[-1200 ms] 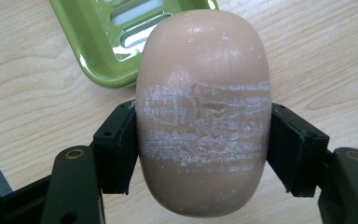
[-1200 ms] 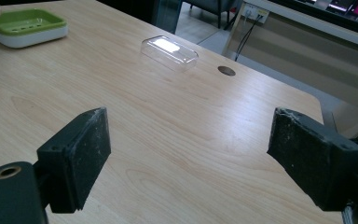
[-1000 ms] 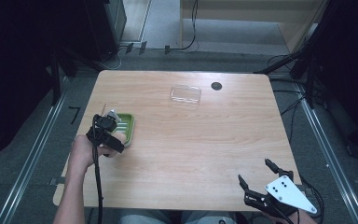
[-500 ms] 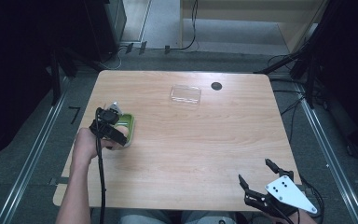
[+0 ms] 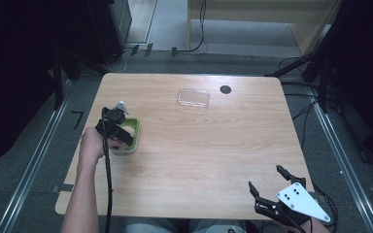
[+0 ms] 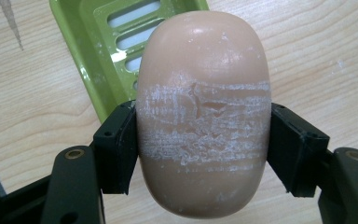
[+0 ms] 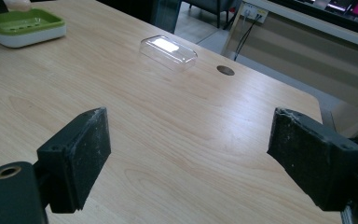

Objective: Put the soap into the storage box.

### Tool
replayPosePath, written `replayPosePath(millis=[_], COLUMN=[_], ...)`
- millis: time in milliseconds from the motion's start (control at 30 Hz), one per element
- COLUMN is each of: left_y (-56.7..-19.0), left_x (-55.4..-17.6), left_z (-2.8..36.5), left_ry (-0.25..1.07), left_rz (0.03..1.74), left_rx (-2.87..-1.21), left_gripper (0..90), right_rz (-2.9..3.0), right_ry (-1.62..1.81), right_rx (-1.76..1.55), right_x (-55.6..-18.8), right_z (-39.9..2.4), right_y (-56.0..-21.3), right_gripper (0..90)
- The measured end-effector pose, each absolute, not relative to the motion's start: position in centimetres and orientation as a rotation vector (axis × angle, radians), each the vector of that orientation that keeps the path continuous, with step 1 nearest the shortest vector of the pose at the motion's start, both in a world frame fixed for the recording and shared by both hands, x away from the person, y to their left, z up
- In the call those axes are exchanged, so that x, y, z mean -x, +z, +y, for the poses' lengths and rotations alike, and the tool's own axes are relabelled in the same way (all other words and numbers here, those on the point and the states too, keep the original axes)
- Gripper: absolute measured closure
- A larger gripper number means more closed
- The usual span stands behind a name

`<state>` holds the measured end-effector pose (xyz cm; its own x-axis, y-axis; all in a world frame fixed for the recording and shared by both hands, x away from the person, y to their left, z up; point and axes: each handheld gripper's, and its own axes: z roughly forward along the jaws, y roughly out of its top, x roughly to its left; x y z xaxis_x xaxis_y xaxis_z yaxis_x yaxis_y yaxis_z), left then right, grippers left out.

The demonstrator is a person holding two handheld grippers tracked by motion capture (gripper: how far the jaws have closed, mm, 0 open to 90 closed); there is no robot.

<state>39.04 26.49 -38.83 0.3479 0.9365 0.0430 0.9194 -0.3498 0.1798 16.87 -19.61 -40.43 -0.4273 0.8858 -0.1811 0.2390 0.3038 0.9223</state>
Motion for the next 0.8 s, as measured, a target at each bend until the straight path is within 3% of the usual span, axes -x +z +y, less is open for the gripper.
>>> replayPosePath(millis=[800], left_y=[-40.4], left_x=[-41.4], left_z=[27.1], left_ry=[0.244], left_rz=[1.787], left_rx=[-2.425], left_gripper=[33.8], right_rz=[1.849], right_ry=[1.136], right_rx=[-1.005], right_x=[-16.9], right_z=[-19.7], right_y=[-40.5], right_gripper=[13.3])
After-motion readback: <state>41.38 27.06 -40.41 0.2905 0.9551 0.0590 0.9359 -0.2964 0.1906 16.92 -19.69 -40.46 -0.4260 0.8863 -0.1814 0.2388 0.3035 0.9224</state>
